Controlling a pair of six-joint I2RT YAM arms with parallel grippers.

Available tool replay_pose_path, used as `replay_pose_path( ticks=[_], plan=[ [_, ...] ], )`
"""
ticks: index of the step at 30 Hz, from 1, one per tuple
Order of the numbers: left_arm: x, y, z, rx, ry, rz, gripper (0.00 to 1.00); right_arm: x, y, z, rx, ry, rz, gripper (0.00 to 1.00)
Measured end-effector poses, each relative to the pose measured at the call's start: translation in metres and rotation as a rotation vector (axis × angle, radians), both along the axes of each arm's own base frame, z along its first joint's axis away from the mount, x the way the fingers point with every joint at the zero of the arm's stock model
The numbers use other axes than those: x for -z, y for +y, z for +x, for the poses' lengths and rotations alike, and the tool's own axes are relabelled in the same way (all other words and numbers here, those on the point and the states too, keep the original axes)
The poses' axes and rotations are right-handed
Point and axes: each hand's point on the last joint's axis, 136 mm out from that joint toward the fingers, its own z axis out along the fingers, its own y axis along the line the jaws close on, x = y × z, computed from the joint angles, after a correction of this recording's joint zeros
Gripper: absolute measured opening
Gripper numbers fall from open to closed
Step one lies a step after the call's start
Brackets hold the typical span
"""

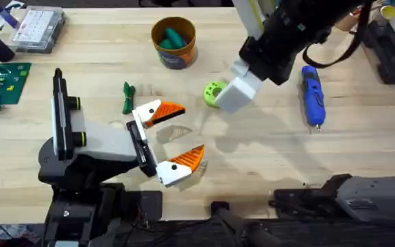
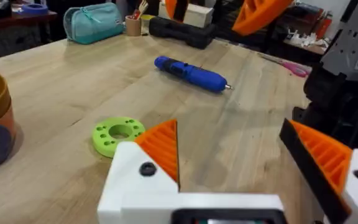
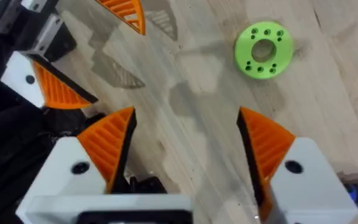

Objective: Pick up the gripper from the table and insert it into the empty holder that is missing its gripper. Then pick up a screw, insert it into the mounting hole, and use the screwdriver to tighten it. Finally, clean up the table by picking up the vegetable and placing it into the bucket.

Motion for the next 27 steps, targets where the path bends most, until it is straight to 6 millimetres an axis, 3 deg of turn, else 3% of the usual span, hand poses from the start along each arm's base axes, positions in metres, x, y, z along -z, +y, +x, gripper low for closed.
replay_pose_path(
  ticks=[12, 21, 27],
  plan=[
    [0.000, 0.000, 0.000, 0.000, 0.000, 0.000, 0.989, -0.002, -0.001, -0.005, -0.002, 0.014, 0.007, 0.976],
    [0.000, 0.000, 0.000, 0.000, 0.000, 0.000, 0.989, -0.027, -0.007, -0.021, -0.010, -0.043, 0.087, 0.976],
    [0.000, 0.000, 0.000, 0.000, 0.000, 0.000, 0.989, -0.005, -0.006, -0.023, -0.010, -0.033, 0.097, 0.976]
  ],
)
